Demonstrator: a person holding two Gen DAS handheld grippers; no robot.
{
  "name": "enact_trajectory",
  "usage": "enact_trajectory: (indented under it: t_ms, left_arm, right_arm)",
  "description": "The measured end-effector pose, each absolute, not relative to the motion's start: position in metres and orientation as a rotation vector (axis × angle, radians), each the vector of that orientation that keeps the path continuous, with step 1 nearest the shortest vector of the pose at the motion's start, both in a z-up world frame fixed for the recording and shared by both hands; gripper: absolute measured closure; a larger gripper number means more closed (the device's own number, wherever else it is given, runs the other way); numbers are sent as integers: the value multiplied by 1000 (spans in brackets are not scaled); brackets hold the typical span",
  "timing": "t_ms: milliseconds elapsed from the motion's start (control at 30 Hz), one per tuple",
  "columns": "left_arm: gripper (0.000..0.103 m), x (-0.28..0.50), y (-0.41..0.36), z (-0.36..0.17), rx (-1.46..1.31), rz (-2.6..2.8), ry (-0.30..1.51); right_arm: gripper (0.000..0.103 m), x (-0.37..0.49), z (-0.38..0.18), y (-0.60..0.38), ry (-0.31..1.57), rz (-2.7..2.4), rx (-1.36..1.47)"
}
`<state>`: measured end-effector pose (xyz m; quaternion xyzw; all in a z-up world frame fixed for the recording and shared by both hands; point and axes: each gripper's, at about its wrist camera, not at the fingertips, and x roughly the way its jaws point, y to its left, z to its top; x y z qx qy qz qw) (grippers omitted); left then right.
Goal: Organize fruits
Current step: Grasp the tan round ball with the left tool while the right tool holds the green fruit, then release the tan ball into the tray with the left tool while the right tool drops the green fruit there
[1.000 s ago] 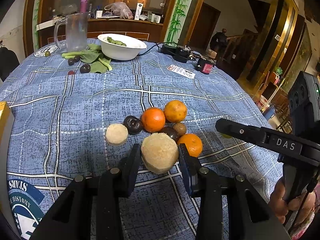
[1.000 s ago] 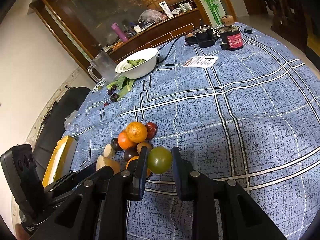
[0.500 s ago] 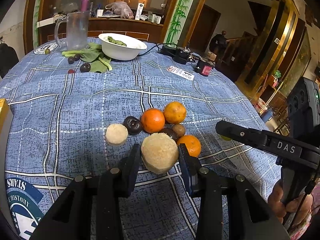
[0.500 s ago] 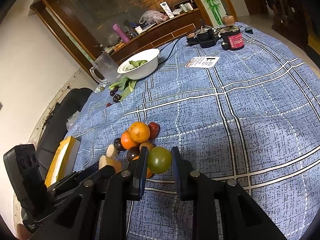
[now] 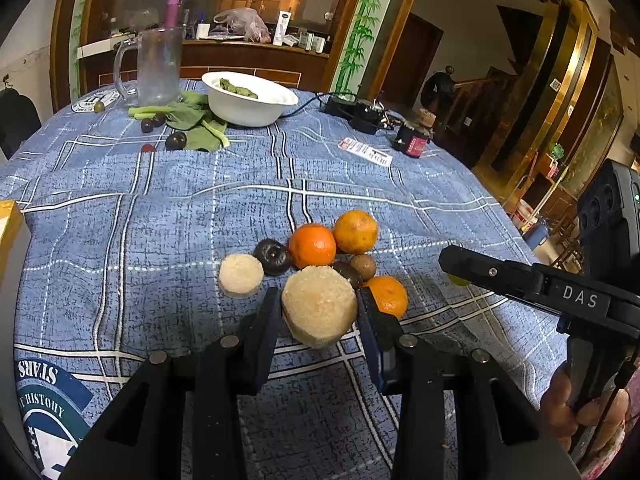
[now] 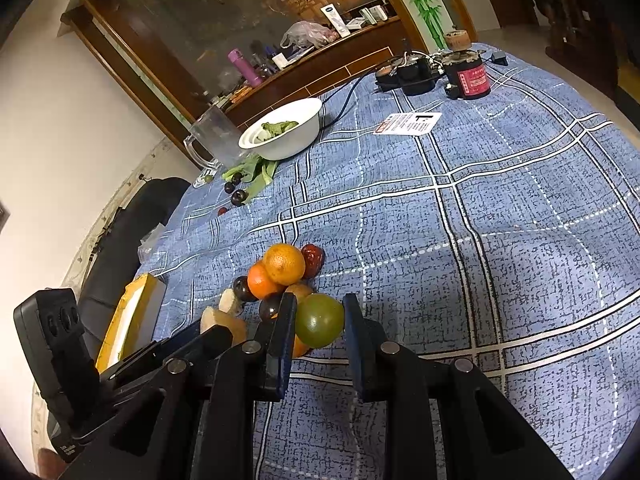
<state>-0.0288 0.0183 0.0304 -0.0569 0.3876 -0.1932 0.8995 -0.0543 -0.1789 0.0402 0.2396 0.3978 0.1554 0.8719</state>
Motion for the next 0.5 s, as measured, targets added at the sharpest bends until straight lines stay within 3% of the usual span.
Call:
enact_trajectory:
  t_ms: [267, 500]
  left_arm:
    - [67, -41, 19, 47, -76, -341, 705]
    - [66, -85, 71, 79, -181, -243, 697]
  right_arm:
    - [79, -58, 48, -180, 762, 256, 437]
    - [79, -70, 51, -195, 750, 230, 522]
